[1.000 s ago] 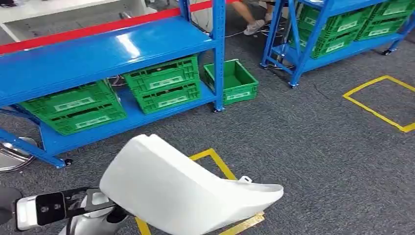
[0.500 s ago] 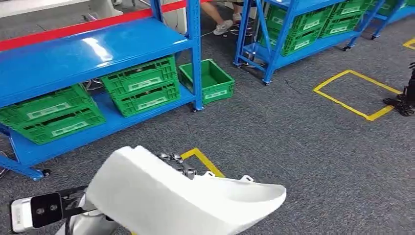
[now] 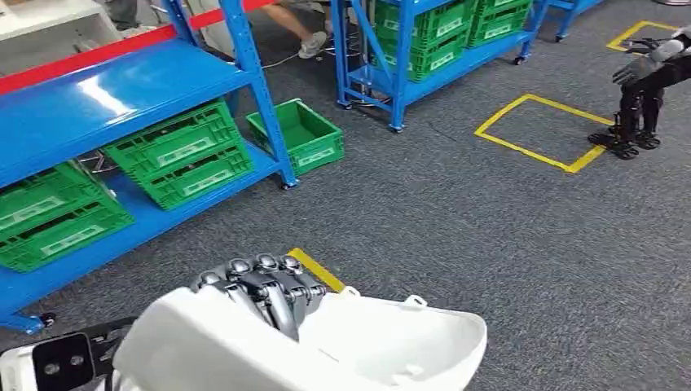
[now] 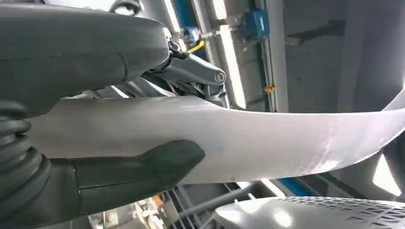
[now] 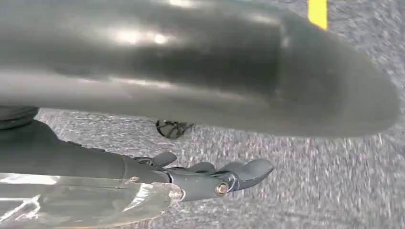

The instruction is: Take the parts from the cabinet and place them on the table.

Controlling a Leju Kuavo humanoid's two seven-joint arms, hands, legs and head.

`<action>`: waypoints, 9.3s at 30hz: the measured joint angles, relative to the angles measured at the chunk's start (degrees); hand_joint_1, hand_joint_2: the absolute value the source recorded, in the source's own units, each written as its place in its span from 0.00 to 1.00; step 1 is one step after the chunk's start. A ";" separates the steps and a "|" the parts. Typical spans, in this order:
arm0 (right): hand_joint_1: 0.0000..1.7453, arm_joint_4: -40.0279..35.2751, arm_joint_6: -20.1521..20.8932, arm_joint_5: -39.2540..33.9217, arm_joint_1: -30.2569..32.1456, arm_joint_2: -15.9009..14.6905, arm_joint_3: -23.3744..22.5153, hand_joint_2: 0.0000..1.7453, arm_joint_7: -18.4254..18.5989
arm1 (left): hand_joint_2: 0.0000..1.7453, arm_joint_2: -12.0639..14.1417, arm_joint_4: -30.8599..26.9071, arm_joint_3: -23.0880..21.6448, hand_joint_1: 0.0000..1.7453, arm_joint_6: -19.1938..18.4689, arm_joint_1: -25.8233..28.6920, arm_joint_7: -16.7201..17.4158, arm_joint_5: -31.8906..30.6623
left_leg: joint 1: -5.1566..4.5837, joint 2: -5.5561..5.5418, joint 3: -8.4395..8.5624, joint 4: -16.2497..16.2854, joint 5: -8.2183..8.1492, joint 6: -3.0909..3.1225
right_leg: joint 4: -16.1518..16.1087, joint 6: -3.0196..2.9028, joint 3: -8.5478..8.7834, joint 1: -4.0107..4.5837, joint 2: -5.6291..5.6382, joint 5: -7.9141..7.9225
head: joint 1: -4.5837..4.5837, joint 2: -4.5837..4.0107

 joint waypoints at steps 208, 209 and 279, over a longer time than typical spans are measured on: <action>0.00 -0.39 -1.16 -2.36 -0.52 -5.46 3.36 0.00 9.33 | 1.00 0.31 0.44 -2.89 1.00 -3.89 -0.76 -0.31 -1.68 | 0.28 1.73 3.88 -8.44 4.66 1.97 | 0.85 1.95 -1.22 0.73 -3.25 0.73 | 2.78 0.00; 0.00 -0.39 -1.03 -2.36 -0.76 -5.44 3.39 0.00 9.33 | 1.00 0.33 0.44 -2.91 1.00 -3.89 -0.77 -0.31 -1.70 | -0.21 2.03 3.89 -8.33 4.42 1.60 | 0.12 1.69 -0.70 1.12 -4.22 0.23 | 2.69 0.00; 0.00 -0.02 1.42 -1.09 -0.13 -4.83 6.67 0.00 12.26 | 1.00 1.71 -0.35 -4.35 1.00 -3.89 -1.26 0.26 0.24 | 0.46 -1.06 -5.09 6.99 -2.07 -0.45 | -0.41 -0.66 0.03 0.85 0.04 -0.51 | 2.71 0.00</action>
